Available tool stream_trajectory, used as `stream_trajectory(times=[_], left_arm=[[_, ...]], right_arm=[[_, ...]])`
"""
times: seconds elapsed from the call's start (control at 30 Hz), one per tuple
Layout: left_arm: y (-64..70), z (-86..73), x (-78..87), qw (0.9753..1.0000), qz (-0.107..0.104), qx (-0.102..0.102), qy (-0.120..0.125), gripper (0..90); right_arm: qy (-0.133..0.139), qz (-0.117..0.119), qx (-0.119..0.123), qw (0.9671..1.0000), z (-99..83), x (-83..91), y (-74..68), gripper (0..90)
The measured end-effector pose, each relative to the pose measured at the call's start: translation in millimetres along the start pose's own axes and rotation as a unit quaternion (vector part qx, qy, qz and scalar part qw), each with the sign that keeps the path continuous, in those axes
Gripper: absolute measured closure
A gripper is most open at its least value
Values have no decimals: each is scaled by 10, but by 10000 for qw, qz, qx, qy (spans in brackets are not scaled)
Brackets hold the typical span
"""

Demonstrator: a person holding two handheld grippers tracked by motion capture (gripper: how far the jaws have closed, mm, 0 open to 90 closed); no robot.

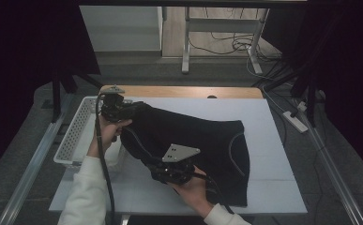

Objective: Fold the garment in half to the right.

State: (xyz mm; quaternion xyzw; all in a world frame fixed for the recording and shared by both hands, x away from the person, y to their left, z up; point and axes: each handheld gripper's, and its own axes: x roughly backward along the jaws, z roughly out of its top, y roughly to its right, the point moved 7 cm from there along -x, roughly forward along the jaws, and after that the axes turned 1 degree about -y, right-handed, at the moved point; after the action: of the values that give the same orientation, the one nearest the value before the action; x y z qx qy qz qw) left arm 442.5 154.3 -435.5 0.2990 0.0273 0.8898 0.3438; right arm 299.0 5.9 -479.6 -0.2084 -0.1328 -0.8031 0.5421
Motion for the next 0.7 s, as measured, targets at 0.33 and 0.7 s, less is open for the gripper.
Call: stream_trajectory(times=[0.33,0.7], left_arm=[[-45,144,226,9996,109,28,247,813],[15,168,207,9999,108,-34,129,813]], right_arm=[[145,118,76,9998,189,-60,-71,706],[147,92,133,9998,270,-42,-71,706]])
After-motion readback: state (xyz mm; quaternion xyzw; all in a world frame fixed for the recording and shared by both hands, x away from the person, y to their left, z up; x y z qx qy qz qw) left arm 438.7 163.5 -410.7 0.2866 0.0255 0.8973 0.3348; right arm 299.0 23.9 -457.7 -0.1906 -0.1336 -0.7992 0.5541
